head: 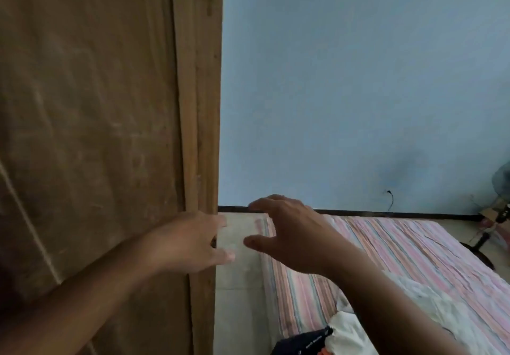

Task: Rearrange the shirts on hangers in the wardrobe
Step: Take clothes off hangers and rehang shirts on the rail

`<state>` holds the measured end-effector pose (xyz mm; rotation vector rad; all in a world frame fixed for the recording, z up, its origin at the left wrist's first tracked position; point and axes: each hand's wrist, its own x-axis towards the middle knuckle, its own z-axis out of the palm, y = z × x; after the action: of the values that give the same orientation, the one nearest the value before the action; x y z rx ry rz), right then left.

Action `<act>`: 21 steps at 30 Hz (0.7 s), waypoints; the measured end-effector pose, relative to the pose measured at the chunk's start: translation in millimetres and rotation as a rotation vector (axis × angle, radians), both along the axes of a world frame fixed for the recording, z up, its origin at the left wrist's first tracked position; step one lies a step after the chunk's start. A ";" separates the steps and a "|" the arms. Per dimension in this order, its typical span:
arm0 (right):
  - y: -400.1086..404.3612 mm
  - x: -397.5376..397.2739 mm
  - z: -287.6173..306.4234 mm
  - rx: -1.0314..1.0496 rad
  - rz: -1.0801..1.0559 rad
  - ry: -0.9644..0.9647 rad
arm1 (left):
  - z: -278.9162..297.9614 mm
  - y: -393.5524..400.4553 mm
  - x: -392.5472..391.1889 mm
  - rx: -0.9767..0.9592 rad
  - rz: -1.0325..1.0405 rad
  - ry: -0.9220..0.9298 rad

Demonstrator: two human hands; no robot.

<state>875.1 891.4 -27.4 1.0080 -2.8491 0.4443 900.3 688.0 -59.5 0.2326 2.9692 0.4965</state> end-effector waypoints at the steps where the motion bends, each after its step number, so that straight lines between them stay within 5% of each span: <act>1: -14.6 2.5 4.1 0.003 0.046 -0.006 | 2.4 -12.1 9.0 0.012 0.035 -0.003; 21: -181.7 -2.6 18.3 0.154 0.766 0.066 | 38.7 -95.8 168.1 0.144 0.853 0.128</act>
<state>872.5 709.6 -9.1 2.0865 -2.3615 0.2212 1068.4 592.2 -20.8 -1.0627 3.0222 0.7857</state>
